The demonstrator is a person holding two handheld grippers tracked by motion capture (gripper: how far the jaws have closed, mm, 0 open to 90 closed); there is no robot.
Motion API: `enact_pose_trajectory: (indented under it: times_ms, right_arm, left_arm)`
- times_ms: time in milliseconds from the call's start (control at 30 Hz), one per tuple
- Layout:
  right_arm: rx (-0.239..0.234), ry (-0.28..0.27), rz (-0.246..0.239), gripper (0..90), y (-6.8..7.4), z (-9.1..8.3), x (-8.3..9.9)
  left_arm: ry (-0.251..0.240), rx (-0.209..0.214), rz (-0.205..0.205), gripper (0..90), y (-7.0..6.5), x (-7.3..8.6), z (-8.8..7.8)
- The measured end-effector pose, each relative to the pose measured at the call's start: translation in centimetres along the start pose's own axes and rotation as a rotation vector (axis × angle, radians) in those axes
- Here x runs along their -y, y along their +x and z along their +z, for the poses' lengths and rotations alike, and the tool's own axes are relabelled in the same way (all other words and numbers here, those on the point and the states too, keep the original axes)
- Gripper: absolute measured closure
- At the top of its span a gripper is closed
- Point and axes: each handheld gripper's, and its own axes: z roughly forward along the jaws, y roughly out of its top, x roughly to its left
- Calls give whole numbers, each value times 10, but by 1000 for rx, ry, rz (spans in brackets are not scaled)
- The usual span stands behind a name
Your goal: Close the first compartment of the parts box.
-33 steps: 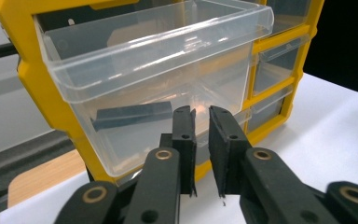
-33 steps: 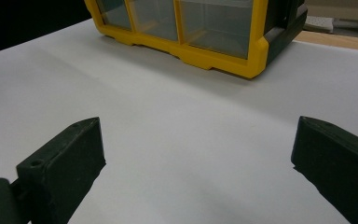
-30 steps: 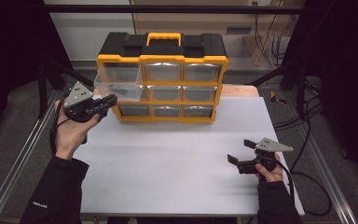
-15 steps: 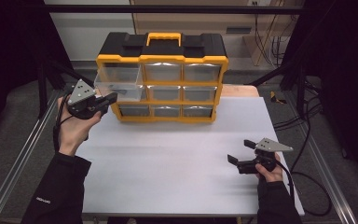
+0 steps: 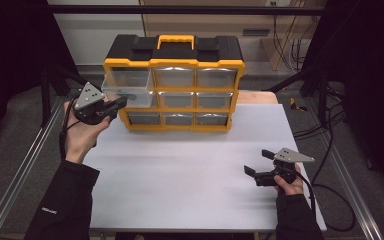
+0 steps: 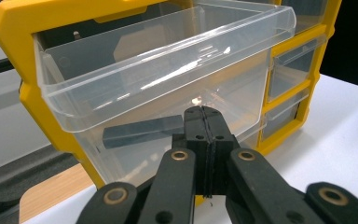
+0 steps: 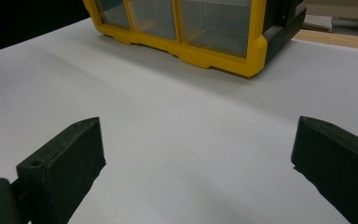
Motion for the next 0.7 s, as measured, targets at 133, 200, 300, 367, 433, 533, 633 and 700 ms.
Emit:
enact_pose_trajectory:
  times_ms: [133,200,300,367,433,533,633,700]
  right_arm:
    - [0,1,-2,28,0,1,0]
    - [-1,1,-2,28,0,0,0]
    - [0,0,-2,28,0,0,0]
    - [-2,0,0,28,0,0,0]
    - [0,1,-2,28,0,0,0]
    - [0,3,-1,28,0,1,0]
    - [-1,4,0,28,0,1,0]
    - [-2,4,0,28,0,1,0]
  left_arm:
    - [1,-5,5,896,2,-1,2]
    - [2,-6,7,896,3,-1,2]
    - [2,-3,6,896,5,-1,3]
    - [3,2,1,896,6,-2,4]
    - [3,0,3,896,7,-2,5]
    - [0,0,4,896,8,-2,6]
    - [-3,0,1,896,10,-2,8]
    - [-2,1,3,896,10,-2,9]
